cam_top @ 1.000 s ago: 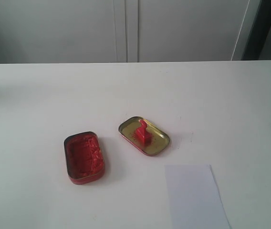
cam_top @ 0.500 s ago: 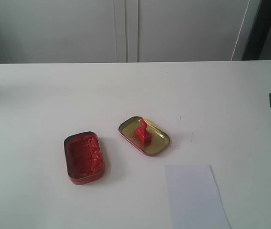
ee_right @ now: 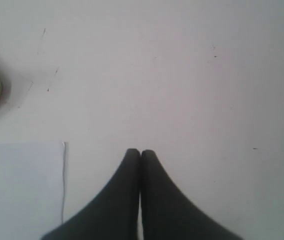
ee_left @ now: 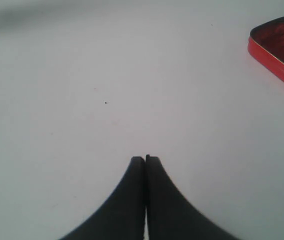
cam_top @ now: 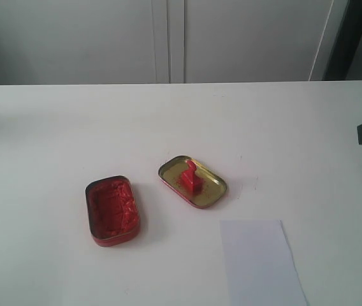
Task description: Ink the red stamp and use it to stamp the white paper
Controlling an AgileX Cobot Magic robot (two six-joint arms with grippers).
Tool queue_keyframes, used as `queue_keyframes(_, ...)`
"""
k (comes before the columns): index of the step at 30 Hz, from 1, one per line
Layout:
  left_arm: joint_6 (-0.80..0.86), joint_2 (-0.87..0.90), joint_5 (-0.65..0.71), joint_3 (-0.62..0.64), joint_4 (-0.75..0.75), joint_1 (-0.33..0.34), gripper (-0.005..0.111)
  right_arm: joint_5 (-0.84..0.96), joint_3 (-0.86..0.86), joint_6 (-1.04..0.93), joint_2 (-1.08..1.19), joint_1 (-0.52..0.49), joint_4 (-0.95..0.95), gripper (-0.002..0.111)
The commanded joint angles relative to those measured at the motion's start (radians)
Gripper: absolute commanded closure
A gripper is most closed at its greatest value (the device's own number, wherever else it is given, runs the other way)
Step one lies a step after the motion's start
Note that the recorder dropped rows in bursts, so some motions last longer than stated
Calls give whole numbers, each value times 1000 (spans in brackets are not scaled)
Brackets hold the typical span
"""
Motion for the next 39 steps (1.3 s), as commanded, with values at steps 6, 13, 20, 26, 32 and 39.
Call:
queue_keyframes(6, 0, -5, 15, 10, 4, 2, 107, 57, -103, -10, 172, 1, 21, 108)
queue_keyframes(13, 0, -5, 15, 10, 4, 2, 107, 112, -221, -21, 336, 1, 63, 108)
queue_keyframes(20, 0, -5, 15, 10, 4, 2, 107, 172, -328, -39, 466, 2, 91, 108)
queue_keyframes(26, 0, -5, 15, 10, 4, 2, 107, 208, -418, -69, 553, 32, 101, 108)
queue_keyframes(32, 0, -5, 15, 10, 4, 2, 107, 246, -513, -69, 633, 92, 107, 108)
queue_keyframes(39, 0, -5, 15, 10, 4, 2, 107, 303, -638, -69, 724, 171, 116, 108)
